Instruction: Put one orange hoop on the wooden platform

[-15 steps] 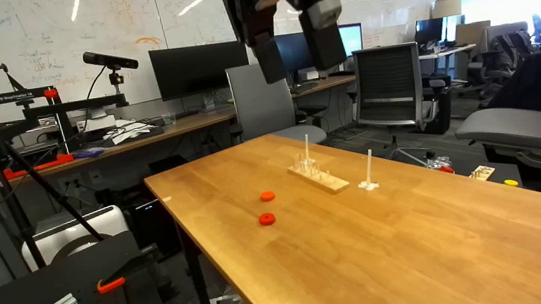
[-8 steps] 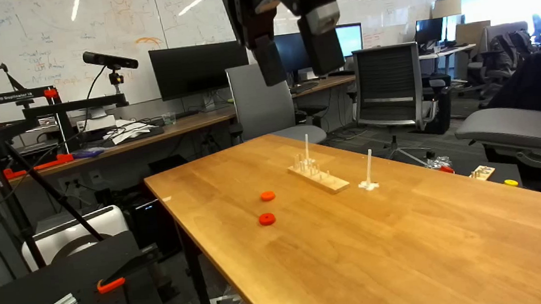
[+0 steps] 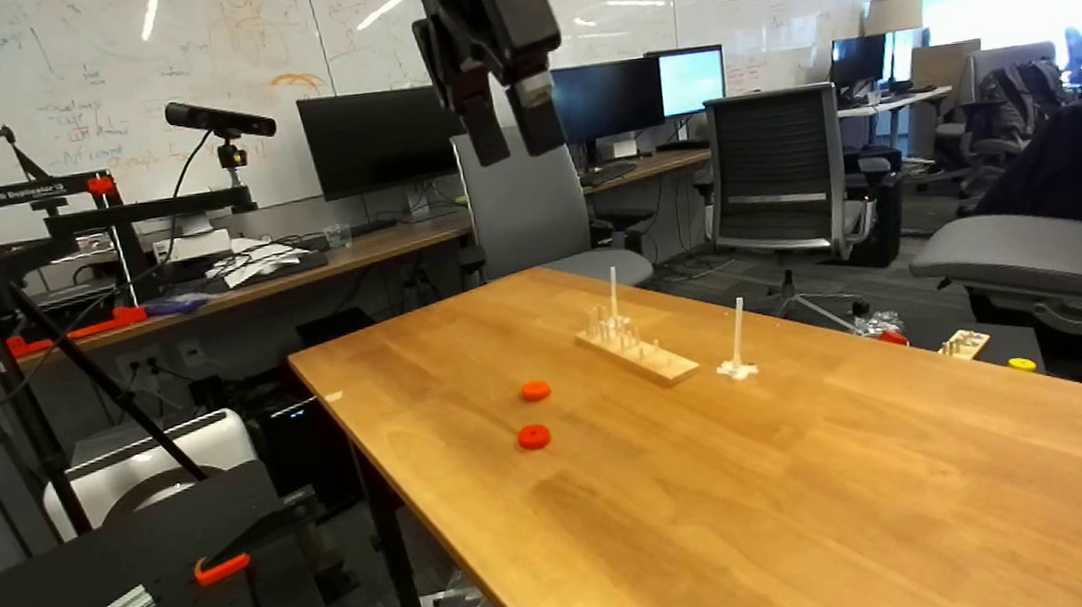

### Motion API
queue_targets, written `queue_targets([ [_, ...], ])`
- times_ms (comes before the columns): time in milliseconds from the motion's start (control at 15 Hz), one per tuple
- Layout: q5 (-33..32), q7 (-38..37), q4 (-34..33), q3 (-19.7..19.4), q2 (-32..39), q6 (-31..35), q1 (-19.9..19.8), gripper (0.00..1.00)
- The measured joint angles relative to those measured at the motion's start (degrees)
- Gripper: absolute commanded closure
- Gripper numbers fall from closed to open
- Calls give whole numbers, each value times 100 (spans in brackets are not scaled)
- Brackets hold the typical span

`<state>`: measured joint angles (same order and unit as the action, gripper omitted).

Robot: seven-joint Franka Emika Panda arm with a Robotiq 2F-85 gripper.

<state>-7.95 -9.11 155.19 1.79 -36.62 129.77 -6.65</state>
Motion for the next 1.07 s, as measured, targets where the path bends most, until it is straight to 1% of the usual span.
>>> queue_targets([
  [200,54,-1017,-233,861,353,0,337,0],
  [400,-155,-2131,-798,1694,1147,-26,375,0],
  [467,-197,-2260,-910,1767,1362,-20,409,0],
  [533,-197,-2260,-910,1747,1425,-17,433,0],
  [733,-197,-2216,-868,1602,1357,-18,434,0],
  [867,-196,-2175,-854,1581,1345,-7,461,0],
  [1067,5,-1481,-837,1347,1691,150,680,0],
])
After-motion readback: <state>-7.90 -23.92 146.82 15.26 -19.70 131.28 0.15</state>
